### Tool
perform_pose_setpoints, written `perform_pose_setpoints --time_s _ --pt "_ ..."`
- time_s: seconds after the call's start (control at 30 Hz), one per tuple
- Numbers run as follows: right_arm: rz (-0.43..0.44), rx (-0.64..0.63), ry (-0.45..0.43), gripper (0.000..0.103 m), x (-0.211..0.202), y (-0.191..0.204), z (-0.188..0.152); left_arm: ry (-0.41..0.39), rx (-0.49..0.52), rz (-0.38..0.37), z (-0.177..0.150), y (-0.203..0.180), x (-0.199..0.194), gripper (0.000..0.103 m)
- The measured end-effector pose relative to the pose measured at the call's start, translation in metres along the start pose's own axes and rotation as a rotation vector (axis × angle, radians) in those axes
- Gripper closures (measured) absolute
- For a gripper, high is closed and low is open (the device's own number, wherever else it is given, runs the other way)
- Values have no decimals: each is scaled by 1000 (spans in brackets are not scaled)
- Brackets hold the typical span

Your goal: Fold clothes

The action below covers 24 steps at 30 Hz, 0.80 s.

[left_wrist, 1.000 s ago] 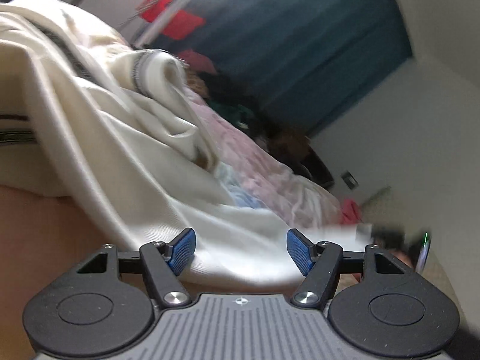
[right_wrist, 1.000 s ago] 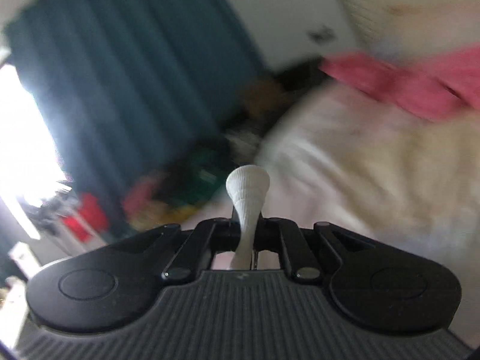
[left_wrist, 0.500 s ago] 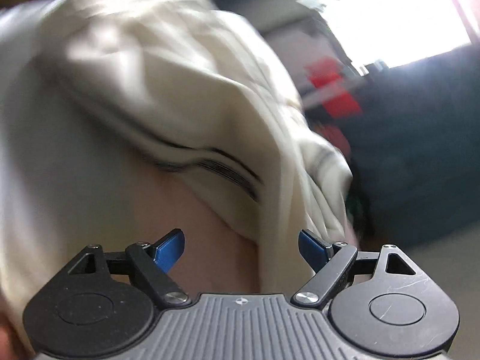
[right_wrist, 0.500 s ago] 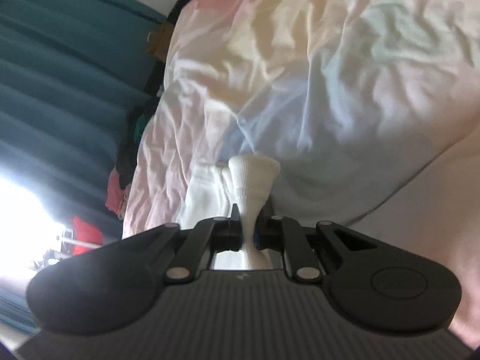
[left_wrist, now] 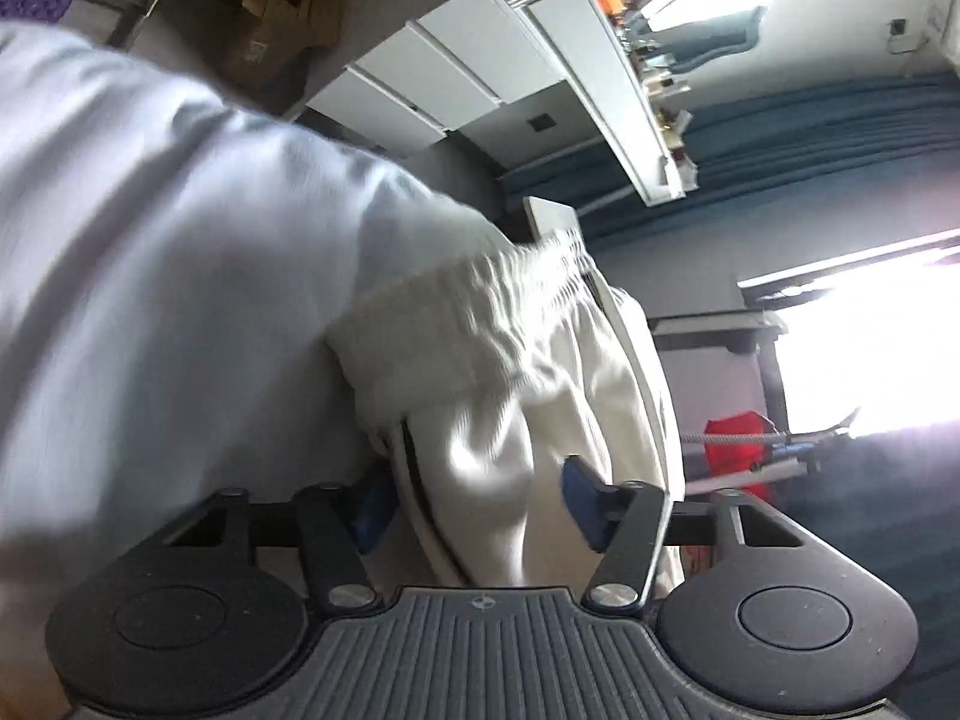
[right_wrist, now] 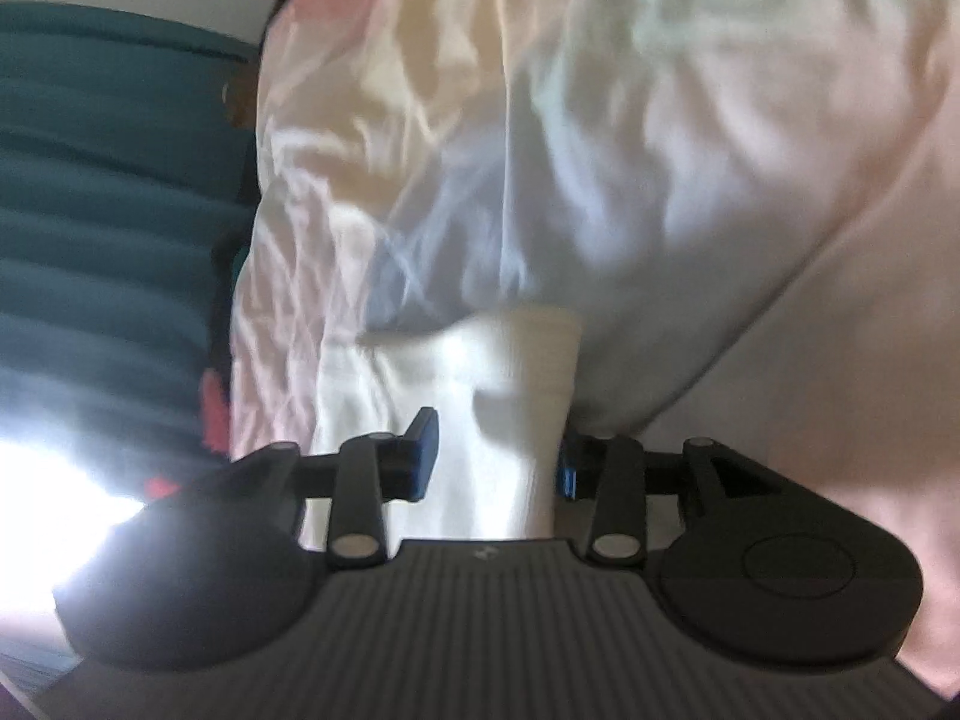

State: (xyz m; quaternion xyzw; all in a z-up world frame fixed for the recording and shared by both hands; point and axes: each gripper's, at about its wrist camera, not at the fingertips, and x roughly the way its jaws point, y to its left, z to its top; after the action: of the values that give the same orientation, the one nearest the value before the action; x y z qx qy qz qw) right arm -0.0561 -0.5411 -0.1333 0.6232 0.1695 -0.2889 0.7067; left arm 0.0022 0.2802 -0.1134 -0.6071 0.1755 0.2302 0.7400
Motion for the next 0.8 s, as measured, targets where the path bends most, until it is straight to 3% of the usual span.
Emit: perform_pose_setpoints --time_s 0.07,0.1,0.23,0.4,0.5,0.63,0.8 --pt "-5 -32 -20 73 0 4 2 18 -82 -14 10 1 6 82" --pt "-16 -69 -6 90 3 7 2 11 -117 -37 14 1 6 88" --pt "-34 -190 -4 97 2 18 2 7 -22 -61 42 -10 -27 91" --pt "64 -251 -151 97 -27 36 6 72 47 -108 77 -30 -70 92" --pt "73 -250 -261 97 -49 39 11 140 26 -123 94 -22 -93 92" --pt "-8 -205 -301 97 -57 29 17 206 78 -66 95 2 -111 92" --pt "-120 -188 -274 97 -51 18 21 286 231 105 97 32 -99 92"
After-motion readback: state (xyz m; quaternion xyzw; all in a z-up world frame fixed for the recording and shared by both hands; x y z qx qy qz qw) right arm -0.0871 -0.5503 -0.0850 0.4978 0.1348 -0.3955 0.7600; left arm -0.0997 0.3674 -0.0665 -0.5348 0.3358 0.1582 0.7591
